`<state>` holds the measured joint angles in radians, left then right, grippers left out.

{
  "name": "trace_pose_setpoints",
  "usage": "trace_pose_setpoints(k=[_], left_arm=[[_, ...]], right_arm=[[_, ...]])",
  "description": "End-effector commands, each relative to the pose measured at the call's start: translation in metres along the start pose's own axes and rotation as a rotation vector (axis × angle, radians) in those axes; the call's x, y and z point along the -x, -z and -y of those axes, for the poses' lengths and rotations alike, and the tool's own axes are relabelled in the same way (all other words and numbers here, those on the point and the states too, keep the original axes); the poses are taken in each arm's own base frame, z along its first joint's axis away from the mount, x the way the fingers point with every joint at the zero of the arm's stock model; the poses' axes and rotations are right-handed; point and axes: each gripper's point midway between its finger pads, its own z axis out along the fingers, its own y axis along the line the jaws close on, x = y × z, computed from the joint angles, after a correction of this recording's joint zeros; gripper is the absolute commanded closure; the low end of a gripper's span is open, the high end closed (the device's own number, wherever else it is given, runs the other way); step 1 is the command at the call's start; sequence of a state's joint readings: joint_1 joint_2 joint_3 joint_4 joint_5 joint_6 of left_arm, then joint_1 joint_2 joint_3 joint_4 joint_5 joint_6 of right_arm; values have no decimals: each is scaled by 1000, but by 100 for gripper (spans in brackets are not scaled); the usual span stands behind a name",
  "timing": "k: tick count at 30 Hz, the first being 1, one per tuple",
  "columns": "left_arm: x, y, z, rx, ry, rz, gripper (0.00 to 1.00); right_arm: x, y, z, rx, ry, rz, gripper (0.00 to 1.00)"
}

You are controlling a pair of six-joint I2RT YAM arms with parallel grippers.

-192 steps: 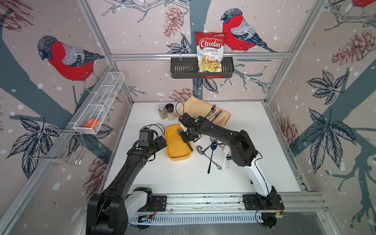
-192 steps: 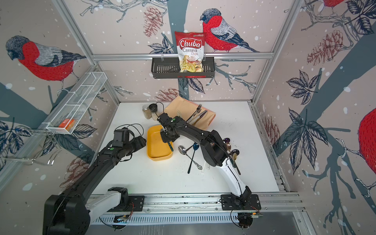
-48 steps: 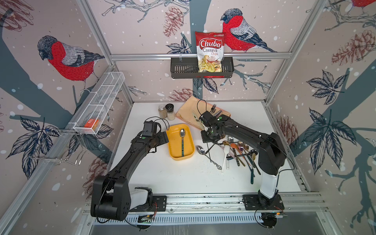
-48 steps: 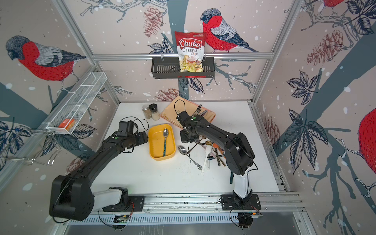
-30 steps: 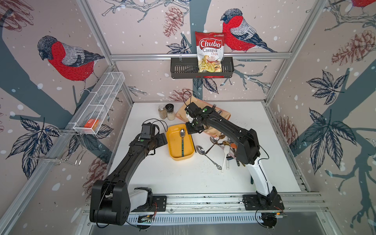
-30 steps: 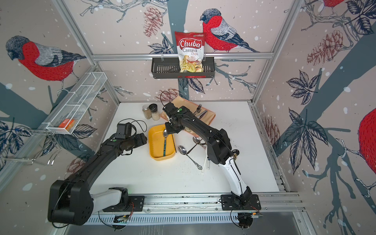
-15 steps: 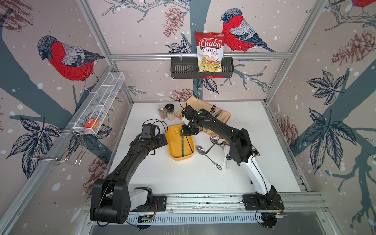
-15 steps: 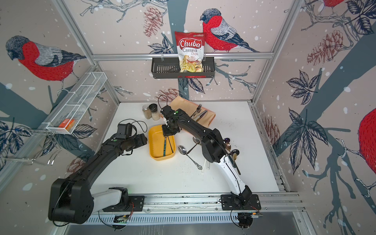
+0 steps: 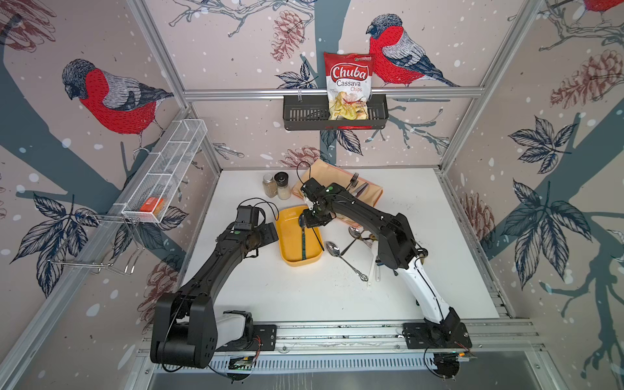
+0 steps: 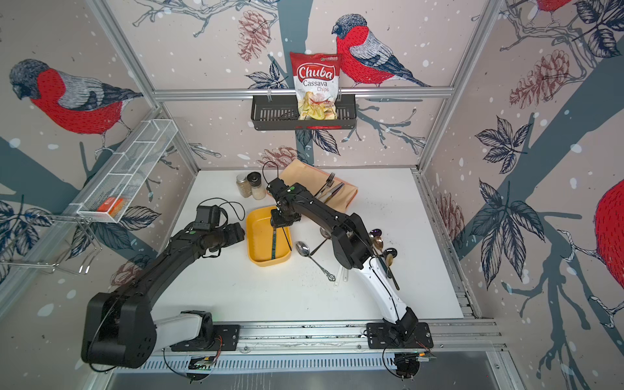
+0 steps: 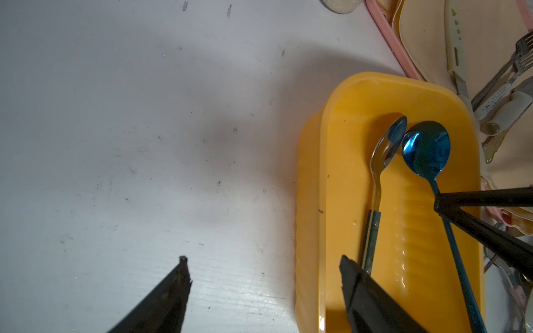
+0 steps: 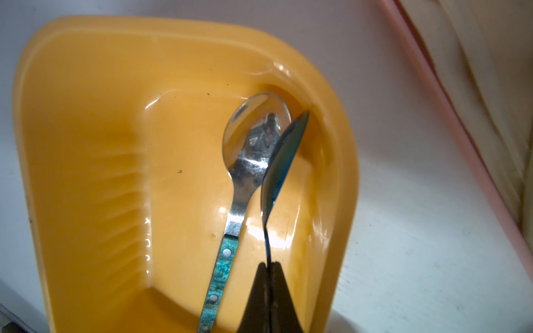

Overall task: Put the spoon into the storage box
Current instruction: Place the spoon in the storage box.

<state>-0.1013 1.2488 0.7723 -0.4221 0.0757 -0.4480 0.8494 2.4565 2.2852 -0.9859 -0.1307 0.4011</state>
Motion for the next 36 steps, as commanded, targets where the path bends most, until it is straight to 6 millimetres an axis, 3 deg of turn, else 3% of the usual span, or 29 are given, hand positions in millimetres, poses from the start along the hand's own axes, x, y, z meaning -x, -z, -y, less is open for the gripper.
trace_pose_setpoints(k=[1, 25, 32, 36], left_arm=[[3, -1, 2, -13, 6, 12, 17], [-1, -2, 1, -12, 11, 1, 17], [-2, -3, 0, -10, 15, 0, 17], [-1, -3, 0, -9, 14, 2, 17]], right_arm=[[1, -1, 7, -64, -1, 12, 98], [11, -10, 10, -174, 67, 59, 98], [2, -21, 9, -228, 109, 43, 90], [4, -16, 8, -239, 112, 57, 73]])
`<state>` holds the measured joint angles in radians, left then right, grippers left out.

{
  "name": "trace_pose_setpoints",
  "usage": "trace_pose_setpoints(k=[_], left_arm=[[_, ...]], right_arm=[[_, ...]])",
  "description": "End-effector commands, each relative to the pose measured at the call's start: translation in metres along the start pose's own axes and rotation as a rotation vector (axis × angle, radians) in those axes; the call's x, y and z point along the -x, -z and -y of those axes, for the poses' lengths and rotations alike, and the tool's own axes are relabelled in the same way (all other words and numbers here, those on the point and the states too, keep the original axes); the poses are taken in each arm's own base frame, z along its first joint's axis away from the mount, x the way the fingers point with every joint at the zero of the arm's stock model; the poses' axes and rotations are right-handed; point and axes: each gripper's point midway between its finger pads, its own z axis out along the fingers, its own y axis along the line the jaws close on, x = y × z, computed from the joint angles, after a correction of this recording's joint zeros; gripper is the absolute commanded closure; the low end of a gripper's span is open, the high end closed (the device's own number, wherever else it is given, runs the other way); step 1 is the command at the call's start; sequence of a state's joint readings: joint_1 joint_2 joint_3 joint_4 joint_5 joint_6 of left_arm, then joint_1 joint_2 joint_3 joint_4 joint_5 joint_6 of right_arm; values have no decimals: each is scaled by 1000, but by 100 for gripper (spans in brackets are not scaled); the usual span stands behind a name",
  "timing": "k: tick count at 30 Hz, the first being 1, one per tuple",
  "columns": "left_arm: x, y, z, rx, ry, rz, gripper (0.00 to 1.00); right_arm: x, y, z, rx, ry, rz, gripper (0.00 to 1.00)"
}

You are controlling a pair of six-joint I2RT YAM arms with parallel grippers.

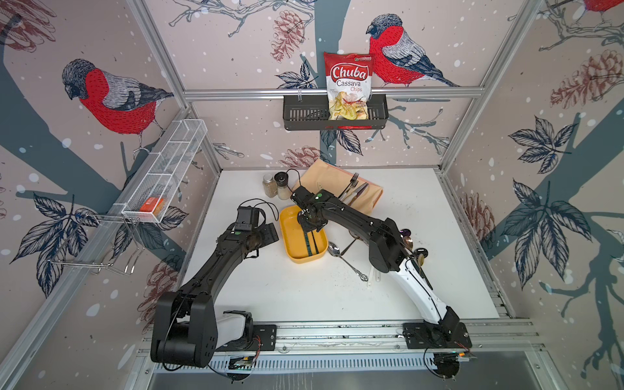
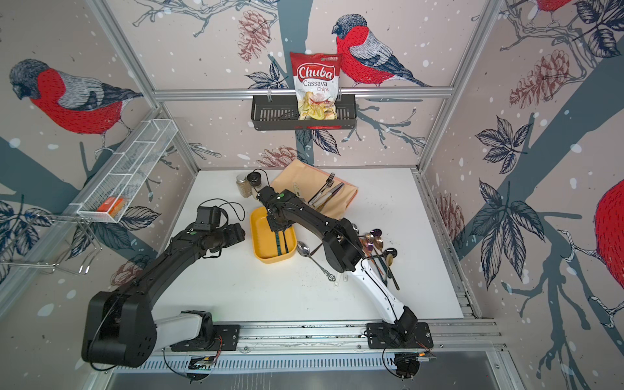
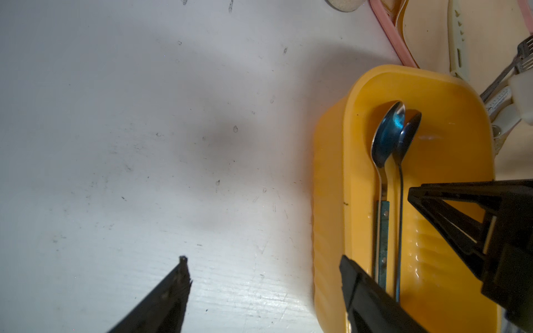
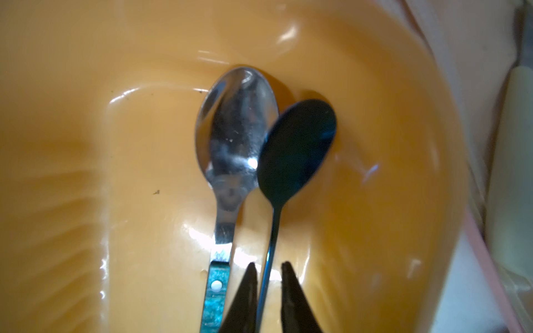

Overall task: Put the spoon into the storage box
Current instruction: Place the spoon in the storage box.

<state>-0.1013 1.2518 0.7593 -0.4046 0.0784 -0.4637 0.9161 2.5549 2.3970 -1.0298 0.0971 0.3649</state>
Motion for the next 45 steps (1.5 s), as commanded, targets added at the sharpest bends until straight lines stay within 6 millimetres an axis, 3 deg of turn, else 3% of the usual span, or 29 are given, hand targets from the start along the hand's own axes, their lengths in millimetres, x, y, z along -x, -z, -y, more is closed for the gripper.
trace_pose_setpoints(k=[1, 7, 15, 19, 26, 35, 45], left_arm=[[1, 0, 1, -6, -1, 2, 17], [2, 0, 2, -8, -6, -1, 17], [6, 2, 10, -8, -55, 0, 17], [5, 2, 20, -1, -110, -5, 17], [4, 0, 31, -4, -148, -11, 17], [6, 1, 35, -3, -158, -13, 17], [3, 1, 33, 2, -148, -20, 17]], right_arm=[[2, 6, 5, -37, 12, 12, 69], [4, 14, -1, -5, 16, 22, 64], [12, 58, 0, 38, 77, 77, 59], [1, 86, 11, 66, 121, 89, 58], [-44, 116, 42, 100, 172, 128, 54], [-122, 99, 64, 119, 204, 77, 53], [-157, 68, 53, 159, 277, 74, 52]])
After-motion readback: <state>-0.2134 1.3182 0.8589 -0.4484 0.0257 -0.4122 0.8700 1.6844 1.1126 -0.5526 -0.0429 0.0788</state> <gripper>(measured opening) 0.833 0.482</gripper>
